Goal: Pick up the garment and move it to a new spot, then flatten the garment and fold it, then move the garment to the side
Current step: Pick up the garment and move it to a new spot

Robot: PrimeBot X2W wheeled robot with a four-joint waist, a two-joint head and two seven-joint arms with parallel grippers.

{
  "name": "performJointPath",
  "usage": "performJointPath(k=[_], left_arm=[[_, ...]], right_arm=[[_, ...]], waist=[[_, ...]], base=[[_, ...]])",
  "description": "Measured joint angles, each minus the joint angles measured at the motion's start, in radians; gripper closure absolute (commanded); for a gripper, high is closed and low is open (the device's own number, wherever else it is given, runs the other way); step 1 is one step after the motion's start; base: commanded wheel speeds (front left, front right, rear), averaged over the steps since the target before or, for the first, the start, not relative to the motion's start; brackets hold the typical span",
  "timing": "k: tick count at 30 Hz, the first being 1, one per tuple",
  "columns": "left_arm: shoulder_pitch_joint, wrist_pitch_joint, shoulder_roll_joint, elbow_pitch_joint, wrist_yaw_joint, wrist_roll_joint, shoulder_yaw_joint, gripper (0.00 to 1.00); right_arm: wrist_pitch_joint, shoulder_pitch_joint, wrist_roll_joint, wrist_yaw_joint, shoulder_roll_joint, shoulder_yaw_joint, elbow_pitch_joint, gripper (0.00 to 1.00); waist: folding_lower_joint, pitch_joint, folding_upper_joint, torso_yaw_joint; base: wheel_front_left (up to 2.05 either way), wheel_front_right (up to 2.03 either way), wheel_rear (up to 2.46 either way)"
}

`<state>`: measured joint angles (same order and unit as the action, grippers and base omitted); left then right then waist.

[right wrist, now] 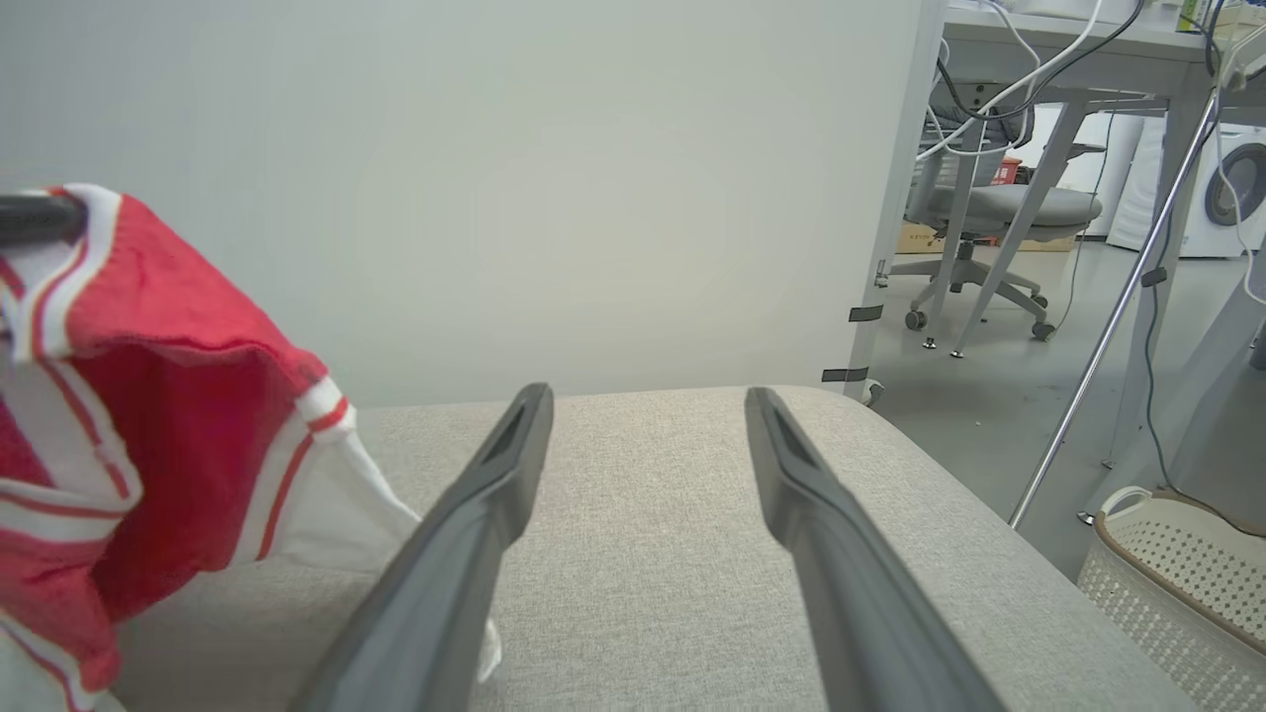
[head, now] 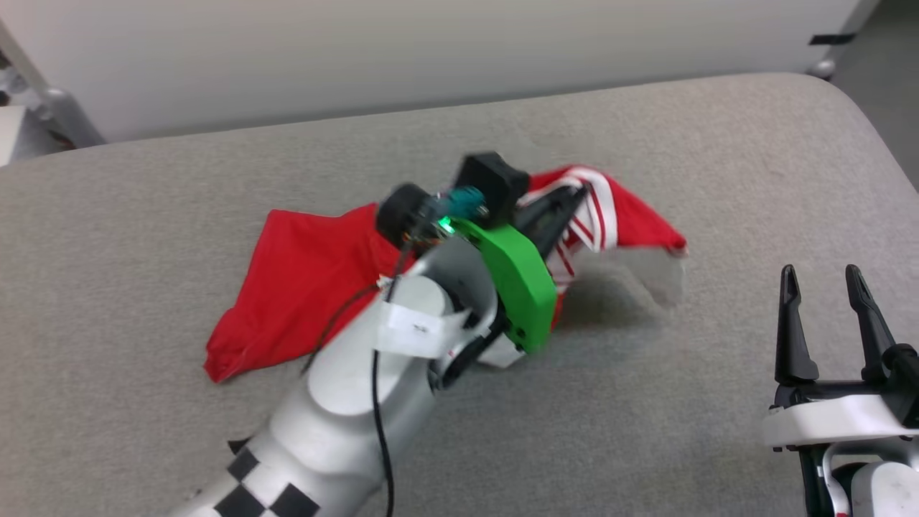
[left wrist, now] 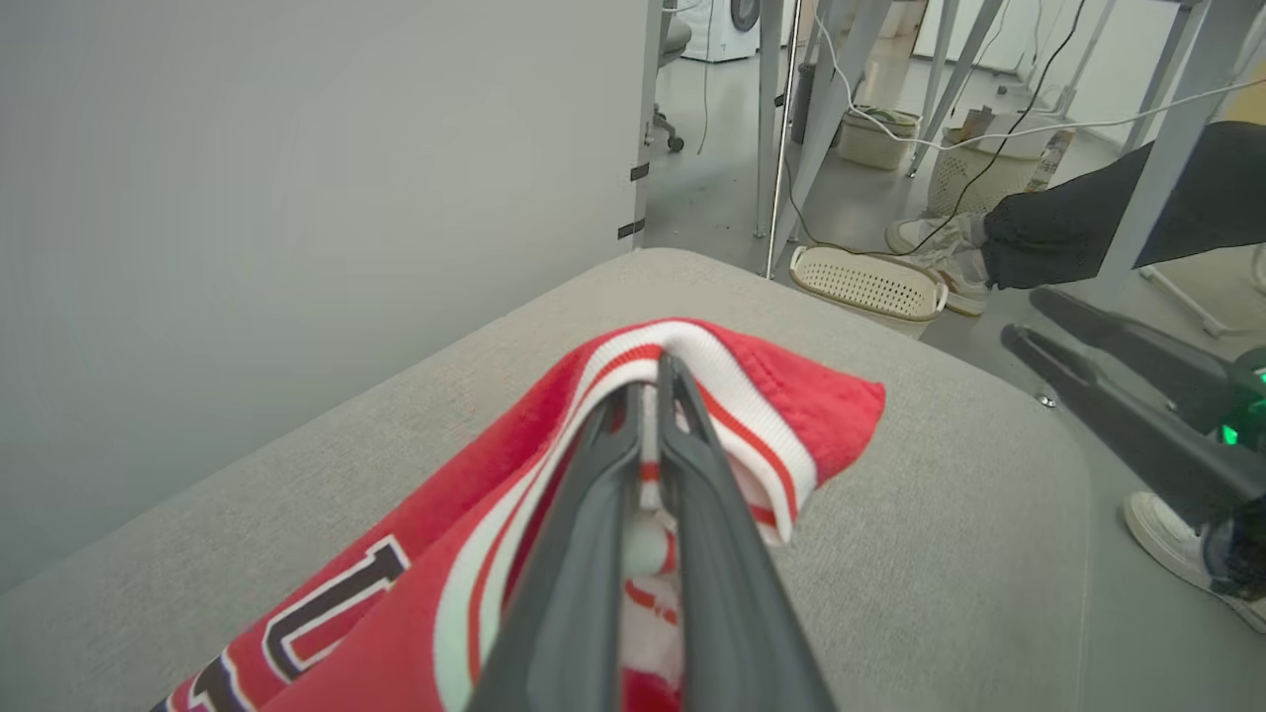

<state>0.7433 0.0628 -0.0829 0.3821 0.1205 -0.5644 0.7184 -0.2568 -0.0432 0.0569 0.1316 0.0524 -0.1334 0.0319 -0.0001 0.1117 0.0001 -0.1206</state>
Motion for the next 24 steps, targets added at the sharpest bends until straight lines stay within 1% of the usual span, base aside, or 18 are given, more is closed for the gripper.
performJointPath(k=[2, 7, 10, 12, 13, 14, 18, 24], left_arm=[[-0.001, -0.023, 0.02, 0.062, 0.003, -0.003, 0.044, 1.0], [0.003, -0.084, 0.029, 0.195, 0.005, -0.038, 0.114, 1.0], [0.014, -0.115, 0.029, 0.234, 0.004, -0.083, 0.167, 1.0], [0.033, -0.134, 0.031, 0.263, -0.006, -0.11, 0.203, 1.0], [0.04, -0.14, 0.031, 0.274, -0.01, -0.117, 0.217, 0.97], [0.048, -0.153, 0.031, 0.287, -0.015, -0.125, 0.232, 0.0], [0.061, -0.176, 0.031, 0.327, -0.021, -0.173, 0.285, 0.0], [0.073, -0.23, 0.031, 0.355, -0.03, -0.238, 0.324, 0.0]], right_arm=[[0.0, -0.007, 0.001, 0.0, 0.0, 0.006, 0.0, 0.0], [0.0, -0.028, 0.012, 0.0, 0.0, 0.031, -0.001, 0.0], [0.0, -0.033, 0.018, 0.0, -0.001, 0.049, -0.005, 0.0], [0.0, -0.038, 0.02, 0.0, -0.001, 0.055, -0.009, 0.0], [0.0, -0.039, 0.022, 0.0, 0.0, 0.058, -0.01, 0.0], [0.0, -0.04, 0.026, 0.0, 0.0, 0.061, -0.013, 0.0], [0.0, -0.04, 0.029, 0.0, 0.0, 0.065, -0.023, 0.0], [0.0, -0.039, 0.025, 0.0, -0.001, 0.055, -0.028, 0.0]], waist=[[0.0, 0.016, 0.0, -0.021], [0.0, 0.061, 0.0, -0.061], [0.0, 0.086, 0.0, -0.084], [0.0, 0.101, 0.0, -0.099], [0.0001, 0.106, 0.0, -0.104], [0.0, 0.112, 0.0, -0.109], [0.0001, 0.12, 0.0, -0.114], [0.0001, 0.101, 0.0, -0.084]], base=[[0.0, 0.0, 0.0], [0.0, 0.0, 0.0], [0.0, 0.0, 0.0], [0.0, 0.0, 0.0], [0.0, 0.0, 0.0], [0.0, 0.0, 0.0], [0.0, 0.0, 0.0], [0.0, 0.0, 0.0]])
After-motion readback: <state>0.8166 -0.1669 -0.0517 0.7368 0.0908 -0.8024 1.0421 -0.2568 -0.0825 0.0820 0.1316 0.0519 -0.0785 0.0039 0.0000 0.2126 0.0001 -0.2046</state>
